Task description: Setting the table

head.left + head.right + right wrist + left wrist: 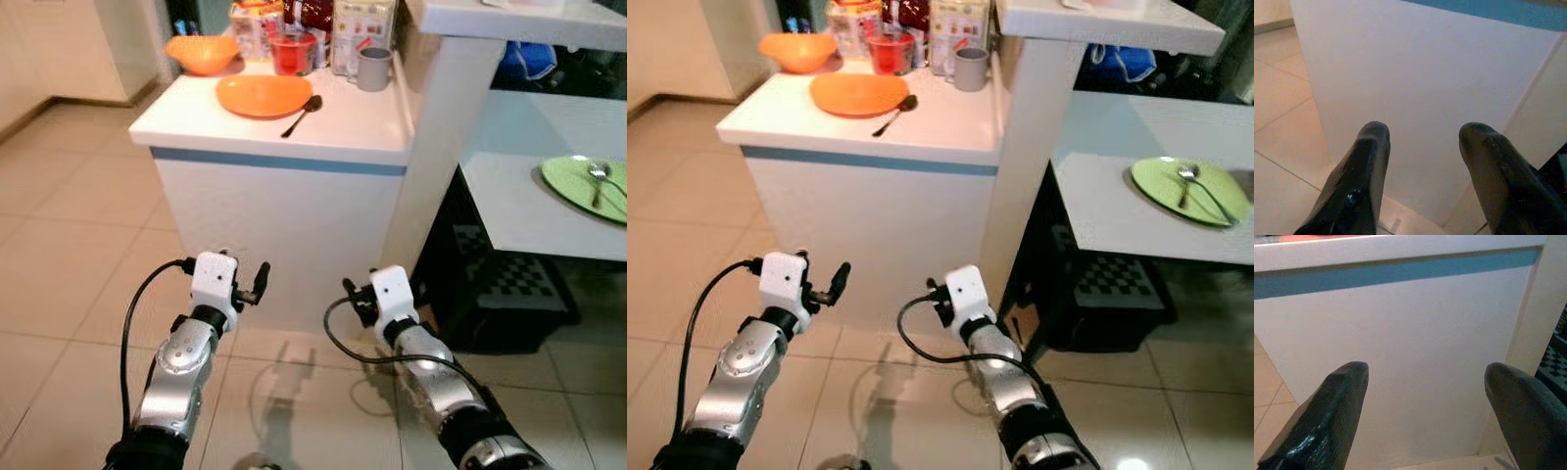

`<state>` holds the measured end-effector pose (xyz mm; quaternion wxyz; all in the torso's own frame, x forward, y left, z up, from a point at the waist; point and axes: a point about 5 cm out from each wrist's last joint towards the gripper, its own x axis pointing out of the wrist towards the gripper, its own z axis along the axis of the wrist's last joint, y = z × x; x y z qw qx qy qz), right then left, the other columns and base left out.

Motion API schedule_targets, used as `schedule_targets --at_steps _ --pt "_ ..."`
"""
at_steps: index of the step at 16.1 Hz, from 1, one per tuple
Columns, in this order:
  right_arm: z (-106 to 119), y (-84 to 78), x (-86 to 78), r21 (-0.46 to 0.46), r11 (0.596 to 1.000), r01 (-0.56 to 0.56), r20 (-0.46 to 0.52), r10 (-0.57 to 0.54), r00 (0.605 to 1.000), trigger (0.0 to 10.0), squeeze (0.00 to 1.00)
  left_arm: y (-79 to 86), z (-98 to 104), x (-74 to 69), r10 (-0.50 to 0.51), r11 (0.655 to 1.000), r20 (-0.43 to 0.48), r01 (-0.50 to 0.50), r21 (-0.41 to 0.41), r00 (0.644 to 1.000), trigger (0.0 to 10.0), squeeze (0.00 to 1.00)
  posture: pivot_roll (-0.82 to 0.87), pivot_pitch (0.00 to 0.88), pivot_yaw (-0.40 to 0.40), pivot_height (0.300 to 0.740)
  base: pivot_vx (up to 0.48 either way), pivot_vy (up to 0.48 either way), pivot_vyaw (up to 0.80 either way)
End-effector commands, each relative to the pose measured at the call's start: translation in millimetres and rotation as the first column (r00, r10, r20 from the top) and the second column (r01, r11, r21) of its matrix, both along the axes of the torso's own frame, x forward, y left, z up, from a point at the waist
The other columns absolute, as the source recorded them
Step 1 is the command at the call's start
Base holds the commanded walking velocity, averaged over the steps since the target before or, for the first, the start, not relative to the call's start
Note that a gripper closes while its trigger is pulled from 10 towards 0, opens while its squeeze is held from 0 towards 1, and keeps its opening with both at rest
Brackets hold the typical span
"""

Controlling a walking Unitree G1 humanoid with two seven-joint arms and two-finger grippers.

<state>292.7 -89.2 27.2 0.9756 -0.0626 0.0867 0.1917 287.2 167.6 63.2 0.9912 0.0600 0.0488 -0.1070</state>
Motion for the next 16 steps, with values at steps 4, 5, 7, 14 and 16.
schedule_targets --at_steps 4,5,7,14,16 --pt "3.2 -4.4 1.6 0.000 1.000 0.009 0.014 -0.009 1.000 10.0 0.00 -2.5 6.6 3.1 0.006 1.000 0.028 -0.006 -0.004 1.000 10.0 0.00 0.09 0.000 -0.005 0.740 0.411 0.202 0.00" --pt "3.1 -4.8 1.7 -0.002 1.000 0.010 0.014 -0.010 1.000 10.0 0.00 -2.8 7.3 3.3 0.007 1.000 0.033 -0.007 -0.006 0.999 10.0 0.00 0.09 0.000 -0.004 0.740 0.375 0.300 0.00" --pt "2.9 -6.5 2.0 -0.005 1.000 0.015 0.013 -0.015 1.000 10.0 0.00 -3.5 8.9 3.4 0.005 1.000 0.044 -0.005 -0.007 0.999 10.0 0.00 0.09 0.000 -0.003 0.740 0.375 0.300 0.00" --pt "0.4 -5.9 1.9 -0.015 1.000 0.017 0.001 -0.017 1.000 10.0 0.00 -3.8 11.7 3.6 -0.007 1.000 0.054 0.007 -0.007 0.999 10.0 0.00 0.10 0.000 0.001 0.740 0.294 0.376 0.00" --pt "1.4 -6.0 2.1 -0.014 1.000 0.019 0.013 -0.018 1.000 10.0 0.00 -4.3 11.8 3.4 -0.014 1.000 0.055 0.014 0.001 0.998 10.0 0.00 0.10 0.000 0.001 0.740 0.347 0.332 0.00"
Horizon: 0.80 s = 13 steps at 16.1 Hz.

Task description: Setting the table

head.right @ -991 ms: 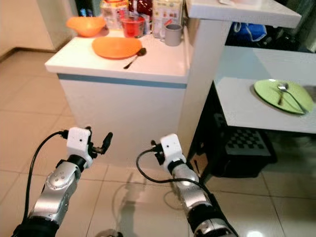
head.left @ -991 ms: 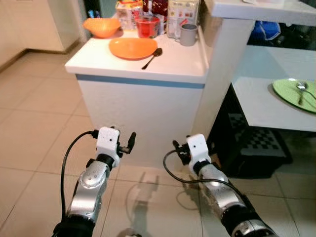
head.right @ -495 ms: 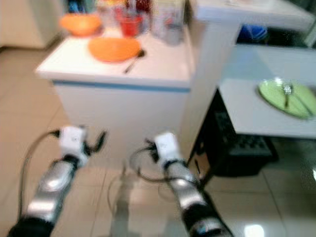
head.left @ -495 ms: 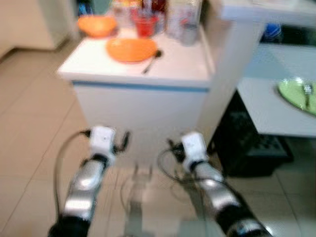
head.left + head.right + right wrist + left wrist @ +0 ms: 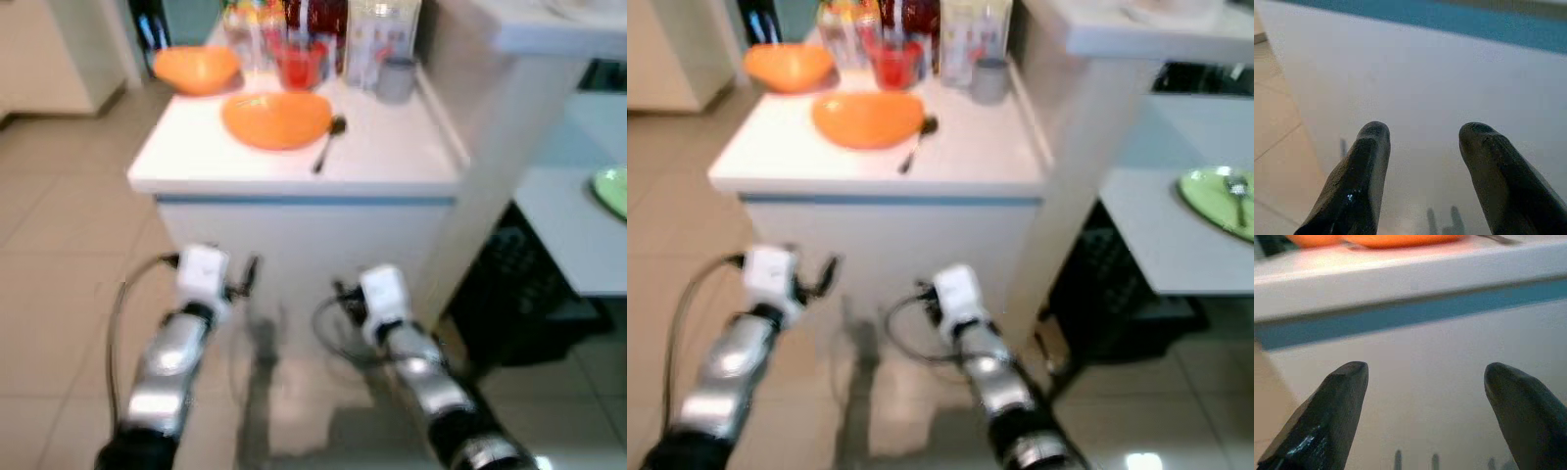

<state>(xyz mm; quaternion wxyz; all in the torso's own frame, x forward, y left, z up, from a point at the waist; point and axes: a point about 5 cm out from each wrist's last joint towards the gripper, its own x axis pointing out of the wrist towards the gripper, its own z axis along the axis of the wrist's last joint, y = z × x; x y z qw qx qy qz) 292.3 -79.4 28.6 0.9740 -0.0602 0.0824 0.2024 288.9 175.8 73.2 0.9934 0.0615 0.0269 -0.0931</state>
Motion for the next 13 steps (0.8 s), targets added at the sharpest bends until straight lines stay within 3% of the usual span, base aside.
schedule_targets --at_steps 1,2,4,5,8,13 --pt "1 -15.9 2.9 -0.021 0.999 0.041 0.017 -0.041 0.999 10.0 0.00 -13.1 2 1.5 -0.046 0.999 0.012 0.046 0.012 0.999 10.0 0.00 0.10 0.000 0.001 0.740 0.371 0.304 0.00" --pt "3 -15.6 3.3 -0.020 0.999 0.040 0.034 -0.039 0.999 10.0 0.00 -13.6 3 1.5 -0.051 0.998 0.016 0.051 0.020 0.999 10.0 0.00 0.10 0.000 0.000 0.740 0.386 0.285 0.00" --pt "16 -15.6 6.8 -0.013 0.999 0.051 0.139 -0.049 0.989 10.0 0.00 -16.0 10 3.5 -0.086 0.985 0.071 0.074 0.156 0.994 10.0 0.00 0.10 0.000 -0.001 0.740 0.452 0.000 0.00" --pt "21 -15.2 8.2 -0.004 0.998 0.055 0.173 -0.054 0.983 10.0 0.00 -18.0 15 5.0 -0.092 0.983 0.094 0.075 0.169 0.991 10.0 0.00 0.10 0.000 0.000 0.740 0.349 0.000 0.00" --pt "40 -12.5 12.4 -0.002 0.999 0.044 0.278 -0.042 0.960 10.0 0.00 -24.6 35 11.7 -0.100 0.983 0.169 0.072 0.167 0.981 10.0 0.00 0.10 0.000 0.001 0.740 0.000 0.000 0.00" --pt "52 -16.6 15.0 0.027 0.997 0.075 0.329 -0.080 0.941 10.0 0.00 -31.9 49 12.9 -0.115 0.986 0.216 0.084 0.147 0.970 10.0 0.00 0.10 0.000 0.007 0.740 0.000 0.000 0.00"
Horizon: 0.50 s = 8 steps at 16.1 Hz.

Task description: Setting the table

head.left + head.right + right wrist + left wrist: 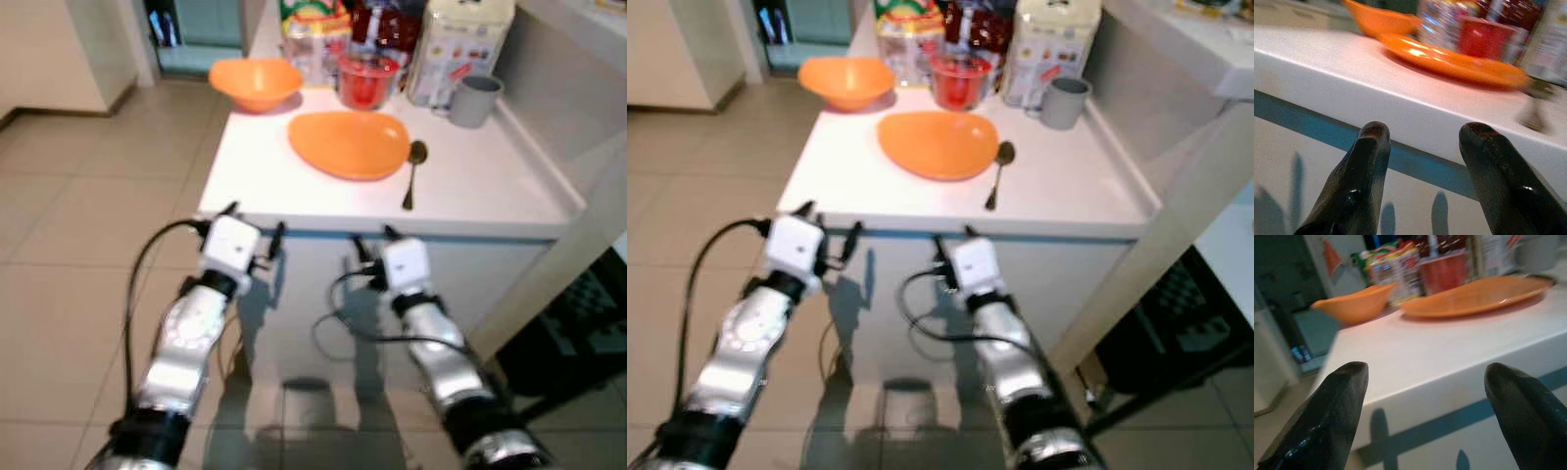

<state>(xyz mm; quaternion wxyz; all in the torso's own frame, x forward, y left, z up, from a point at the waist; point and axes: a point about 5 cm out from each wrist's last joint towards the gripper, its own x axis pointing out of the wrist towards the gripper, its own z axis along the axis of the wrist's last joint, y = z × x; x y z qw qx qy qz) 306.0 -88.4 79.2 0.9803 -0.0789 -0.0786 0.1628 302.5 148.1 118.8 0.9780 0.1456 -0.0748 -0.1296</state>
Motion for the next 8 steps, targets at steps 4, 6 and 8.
schedule_targets --at_steps 4,6,8 --pt "8.8 -9.0 -2.8 0.009 0.999 0.034 0.047 -0.035 0.998 10.0 0.00 -6.5 2.1 -0.6 -0.019 0.999 -0.023 0.019 -0.029 1.000 10.0 0.00 0.09 0.000 0.012 0.740 0.000 0.000 0.00" --pt "7.6 -8.0 -5.6 0.014 0.999 0.036 0.044 -0.037 0.998 10.0 0.00 -6.8 3.5 -1.5 -0.023 0.999 -0.016 0.023 -0.024 1.000 10.0 0.00 0.09 0.000 0.015 0.740 0.000 0.000 0.00" --pt "9.1 -5.6 -8.1 0.027 0.999 0.030 0.050 -0.031 0.998 10.0 0.00 -5.3 6.5 -0.6 -0.014 1.000 -0.006 0.013 -0.027 1.000 10.0 0.00 0.09 0.000 0.016 0.740 0.000 0.000 0.00"
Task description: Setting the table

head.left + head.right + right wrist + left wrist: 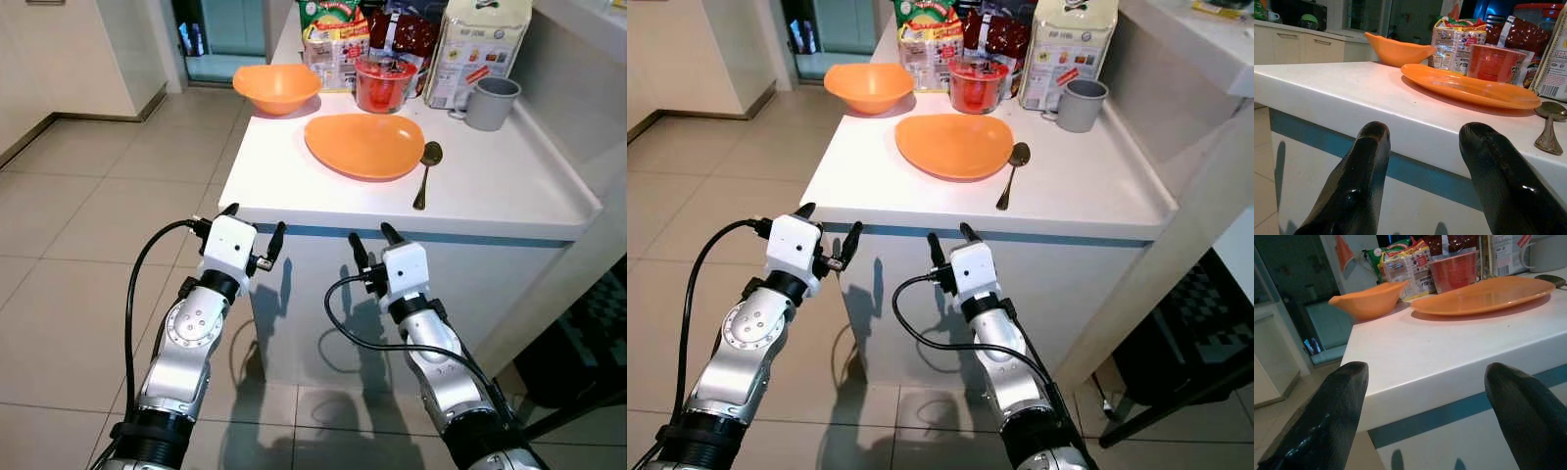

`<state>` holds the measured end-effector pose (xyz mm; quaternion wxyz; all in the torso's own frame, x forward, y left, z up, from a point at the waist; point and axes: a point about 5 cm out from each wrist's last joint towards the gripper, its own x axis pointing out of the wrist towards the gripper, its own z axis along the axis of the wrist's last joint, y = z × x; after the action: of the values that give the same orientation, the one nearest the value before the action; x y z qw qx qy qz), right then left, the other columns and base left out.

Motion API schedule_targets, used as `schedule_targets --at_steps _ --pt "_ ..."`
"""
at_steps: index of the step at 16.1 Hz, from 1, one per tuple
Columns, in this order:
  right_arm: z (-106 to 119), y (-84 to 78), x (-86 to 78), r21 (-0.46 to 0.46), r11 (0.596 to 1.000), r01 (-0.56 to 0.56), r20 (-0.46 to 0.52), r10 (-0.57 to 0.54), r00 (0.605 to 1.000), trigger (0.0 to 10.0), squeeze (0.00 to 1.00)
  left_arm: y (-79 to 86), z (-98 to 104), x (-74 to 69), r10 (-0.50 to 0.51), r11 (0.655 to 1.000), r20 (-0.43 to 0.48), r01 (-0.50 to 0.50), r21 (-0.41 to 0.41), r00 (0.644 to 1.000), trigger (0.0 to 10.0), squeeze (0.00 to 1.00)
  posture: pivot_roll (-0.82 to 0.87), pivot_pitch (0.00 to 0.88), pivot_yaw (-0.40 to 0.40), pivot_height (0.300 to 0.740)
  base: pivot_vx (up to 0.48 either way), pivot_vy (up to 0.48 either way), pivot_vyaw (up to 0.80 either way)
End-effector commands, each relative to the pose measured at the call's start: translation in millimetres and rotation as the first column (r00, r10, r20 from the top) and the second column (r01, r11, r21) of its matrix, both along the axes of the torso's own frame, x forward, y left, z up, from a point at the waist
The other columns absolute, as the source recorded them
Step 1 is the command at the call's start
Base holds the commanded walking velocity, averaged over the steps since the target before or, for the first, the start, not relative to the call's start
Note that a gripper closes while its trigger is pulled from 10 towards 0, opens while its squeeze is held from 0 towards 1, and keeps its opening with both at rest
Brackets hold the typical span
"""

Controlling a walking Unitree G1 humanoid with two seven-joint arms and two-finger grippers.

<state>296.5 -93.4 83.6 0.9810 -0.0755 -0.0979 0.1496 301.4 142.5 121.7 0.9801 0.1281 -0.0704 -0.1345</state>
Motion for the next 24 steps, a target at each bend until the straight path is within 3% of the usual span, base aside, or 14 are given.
schedule_targets --at_steps 1,7,12,20,24 --pt "5 -0.2 0.9 0.012 1.000 0.008 0.011 -0.008 1.000 10.0 0.00 0.9 5 0.8 0.000 1.000 0.010 0.000 0.007 1.000 10.0 0.00 0.09 0.000 0.017 0.740 0.000 0.000 0.00" --pt "20 -5.8 1.3 0.067 0.997 0.027 0.073 -0.032 0.997 10.0 0.00 -1.0 35 7.2 0.001 0.999 0.123 0.004 -0.039 0.992 10.0 0.00 0.09 0.000 0.023 0.740 0.000 0.000 0.00" --pt "27 -5.9 0.0 0.067 0.997 0.031 0.105 -0.038 0.994 10.0 0.00 -6.9 43 5.8 -0.025 0.998 0.146 0.034 -0.057 0.989 10.0 0.00 0.09 0.000 0.026 0.740 0.000 0.000 0.00" --pt "23 -0.7 -0.9 0.050 0.999 0.016 0.084 -0.020 0.996 10.0 0.00 -7.0 32 8.4 -0.046 0.998 0.084 0.043 0.037 0.995 10.0 0.00 0.09 0.000 0.027 0.740 0.000 0.000 0.00" --pt "18 1.6 -1.9 0.034 0.999 0.006 0.060 -0.008 0.998 10.0 0.00 -7.8 31 7.8 -0.045 0.998 0.074 0.042 0.042 0.996 10.0 0.00 0.09 0.000 0.028 0.740 0.440 0.000 0.00"
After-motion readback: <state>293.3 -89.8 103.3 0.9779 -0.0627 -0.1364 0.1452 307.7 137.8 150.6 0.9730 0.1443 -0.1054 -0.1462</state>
